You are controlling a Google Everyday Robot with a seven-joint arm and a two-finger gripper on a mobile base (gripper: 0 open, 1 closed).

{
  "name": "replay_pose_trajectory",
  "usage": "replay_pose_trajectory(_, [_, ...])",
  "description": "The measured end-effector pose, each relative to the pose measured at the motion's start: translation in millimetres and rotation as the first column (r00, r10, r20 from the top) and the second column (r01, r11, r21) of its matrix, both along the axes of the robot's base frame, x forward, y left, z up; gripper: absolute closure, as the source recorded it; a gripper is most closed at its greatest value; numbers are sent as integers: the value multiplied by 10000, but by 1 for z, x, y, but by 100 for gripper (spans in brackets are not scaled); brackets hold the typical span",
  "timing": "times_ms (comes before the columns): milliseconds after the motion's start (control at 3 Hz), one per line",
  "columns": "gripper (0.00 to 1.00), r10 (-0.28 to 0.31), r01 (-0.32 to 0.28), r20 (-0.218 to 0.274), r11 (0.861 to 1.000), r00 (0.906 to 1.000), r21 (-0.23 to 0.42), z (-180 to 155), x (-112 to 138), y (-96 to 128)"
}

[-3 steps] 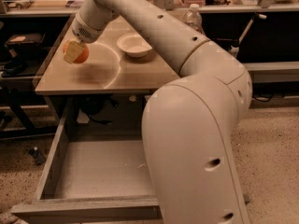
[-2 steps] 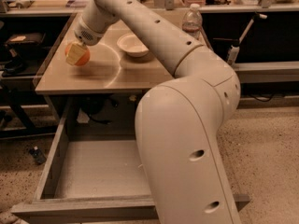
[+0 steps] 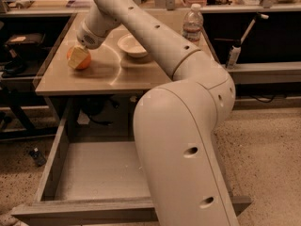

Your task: Pick orange from top drawer and place on counter

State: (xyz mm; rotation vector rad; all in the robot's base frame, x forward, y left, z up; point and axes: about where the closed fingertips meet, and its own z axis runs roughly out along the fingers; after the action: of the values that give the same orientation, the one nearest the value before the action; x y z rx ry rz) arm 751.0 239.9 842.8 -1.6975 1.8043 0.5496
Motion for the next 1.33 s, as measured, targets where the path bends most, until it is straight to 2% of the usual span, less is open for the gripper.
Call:
replay_pose_trajectory(1000, [11, 1, -1, -1, 10000, 10000, -1, 0, 0, 0])
replay_pose_trajectory(1333, [0, 1, -1, -2, 10000, 10000, -1, 0, 0, 0])
